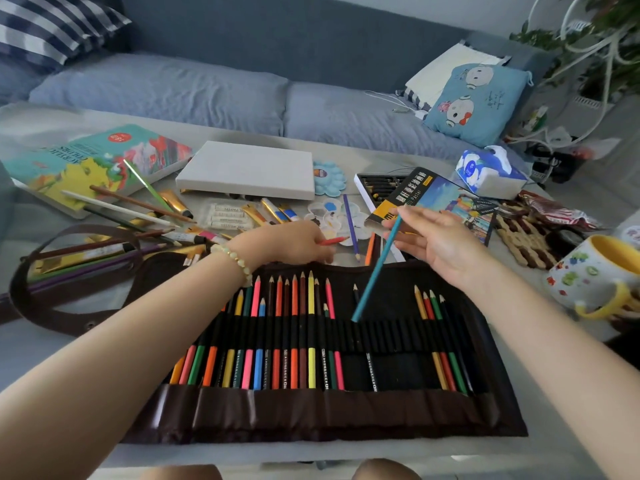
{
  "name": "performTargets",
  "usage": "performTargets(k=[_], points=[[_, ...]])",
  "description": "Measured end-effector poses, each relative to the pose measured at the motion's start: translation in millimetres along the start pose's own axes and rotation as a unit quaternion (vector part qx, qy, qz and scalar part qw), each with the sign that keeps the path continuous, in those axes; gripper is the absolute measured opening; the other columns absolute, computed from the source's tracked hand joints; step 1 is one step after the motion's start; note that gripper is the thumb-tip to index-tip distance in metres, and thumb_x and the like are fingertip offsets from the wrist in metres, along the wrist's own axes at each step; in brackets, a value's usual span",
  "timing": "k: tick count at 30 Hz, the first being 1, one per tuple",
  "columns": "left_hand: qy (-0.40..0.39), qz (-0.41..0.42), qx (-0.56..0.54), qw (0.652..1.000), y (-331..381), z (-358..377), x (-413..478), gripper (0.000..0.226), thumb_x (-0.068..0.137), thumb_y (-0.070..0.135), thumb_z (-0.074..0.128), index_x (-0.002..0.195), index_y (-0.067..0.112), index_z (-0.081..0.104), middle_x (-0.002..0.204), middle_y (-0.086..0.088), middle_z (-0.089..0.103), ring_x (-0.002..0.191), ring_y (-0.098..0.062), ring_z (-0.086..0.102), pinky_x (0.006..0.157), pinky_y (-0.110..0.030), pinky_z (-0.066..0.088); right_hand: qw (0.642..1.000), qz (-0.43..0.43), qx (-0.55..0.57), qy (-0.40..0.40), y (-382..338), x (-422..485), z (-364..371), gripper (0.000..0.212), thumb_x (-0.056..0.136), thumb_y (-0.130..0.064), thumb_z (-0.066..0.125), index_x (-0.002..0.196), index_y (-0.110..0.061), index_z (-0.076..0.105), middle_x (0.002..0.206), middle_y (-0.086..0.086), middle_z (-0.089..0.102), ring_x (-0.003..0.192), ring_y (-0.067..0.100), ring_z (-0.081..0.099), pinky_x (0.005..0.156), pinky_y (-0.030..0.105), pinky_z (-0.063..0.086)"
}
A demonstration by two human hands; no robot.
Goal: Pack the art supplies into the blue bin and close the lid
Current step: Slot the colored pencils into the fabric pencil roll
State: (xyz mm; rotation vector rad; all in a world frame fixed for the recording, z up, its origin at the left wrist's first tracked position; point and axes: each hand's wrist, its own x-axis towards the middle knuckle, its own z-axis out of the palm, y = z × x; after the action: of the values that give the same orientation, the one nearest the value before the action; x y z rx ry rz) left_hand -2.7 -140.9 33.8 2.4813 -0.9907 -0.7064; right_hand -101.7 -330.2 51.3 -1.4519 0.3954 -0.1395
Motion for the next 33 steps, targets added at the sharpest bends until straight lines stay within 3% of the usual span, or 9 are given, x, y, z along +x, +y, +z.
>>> performTargets(k=[1,4,6,9,14,23,28,33], points=[[-0.006,-0.009,0.024,1.000,1,1,1,0.036,0.096,0.042,0.048,0.082,0.014,0.064,0.071,0.003,0.053,0.065,-0.012,0.050,0.060,-0.025,0.035,1.000,-0.006,0.000,0.002,2,0,2,0.013,0.095,-0.018,0.053,0.094,-0.014,0.065,0.083,0.003,0.074,0.074,0.014,0.073,0.057,0.017,0.056],[-0.011,-0.025,0.034,0.999,0,2,2,0.034,0.093,0.042,0.054,0.096,0.010,0.066,0.070,0.004,0.051,0.063,-0.010,0.046,0.058,-0.024,0.033,1.000,-0.011,0.005,0.003,3,2,6,0.013,0.095,-0.019,0.053,0.096,-0.014,0.065,0.090,0.006,0.074,0.082,0.017,0.073,0.061,0.019,0.057],[-0.010,-0.018,0.001,1.000,-2,0,1,0.026,0.091,0.037,0.059,0.105,0.017,0.068,0.077,0.008,0.055,0.070,-0.005,0.049,0.063,-0.021,0.035,1.000,-0.007,0.010,0.007,4,4,7,0.013,0.095,-0.019,0.053,0.099,-0.014,0.065,0.093,0.007,0.074,0.084,0.018,0.073,0.062,0.019,0.057],[-0.012,-0.003,-0.074,0.997,-7,-7,-3,0.013,0.090,0.035,0.062,0.098,0.026,0.067,0.077,0.011,0.055,0.073,-0.003,0.050,0.073,-0.023,0.037,1.000,0.001,0.018,0.007,4,6,7,0.013,0.095,-0.019,0.053,0.099,-0.014,0.065,0.093,0.007,0.074,0.084,0.018,0.073,0.061,0.019,0.057],[-0.020,0.009,-0.159,0.987,-11,-12,-11,0.008,0.090,0.033,0.062,0.088,0.029,0.067,0.055,0.009,0.042,0.047,-0.004,0.038,0.052,-0.019,0.034,1.000,0.016,-0.003,-0.003,4,11,9,0.011,0.094,-0.020,0.055,0.098,-0.014,0.063,0.088,0.006,0.074,0.078,0.014,0.073,0.058,0.018,0.056],[-0.045,0.016,-0.234,0.971,-10,-16,-18,0.016,0.088,0.034,0.063,0.090,0.020,0.070,0.047,0.011,0.039,0.043,-0.004,0.033,0.047,-0.017,0.028,0.979,0.027,-0.198,-0.047,-6,21,40,0.010,0.090,-0.024,0.062,0.095,-0.016,0.063,0.083,0.004,0.069,0.054,0.005,0.064,0.046,0.013,0.049],[-0.035,-0.003,-0.245,0.969,-13,-10,-17,0.011,0.089,0.030,0.063,0.092,0.022,0.070,0.049,0.008,0.037,0.046,-0.006,0.030,0.047,-0.017,0.027,0.940,0.074,-0.319,-0.092,-4,18,51,0.020,0.077,-0.033,0.075,0.092,-0.022,0.069,0.075,-0.006,0.058,0.068,0.006,0.053,0.049,0.015,0.044],[-0.046,-0.029,-0.274,0.960,-19,-12,-13,0.011,0.087,0.029,0.065,0.095,0.023,0.071,0.049,0.010,0.043,0.045,-0.004,0.034,0.046,-0.016,0.029,0.971,0.082,-0.205,-0.094,-10,17,47,0.016,0.081,-0.027,0.073,0.090,-0.015,0.071,0.066,-0.003,0.052,0.052,0.005,0.044,0.040,0.013,0.038]])
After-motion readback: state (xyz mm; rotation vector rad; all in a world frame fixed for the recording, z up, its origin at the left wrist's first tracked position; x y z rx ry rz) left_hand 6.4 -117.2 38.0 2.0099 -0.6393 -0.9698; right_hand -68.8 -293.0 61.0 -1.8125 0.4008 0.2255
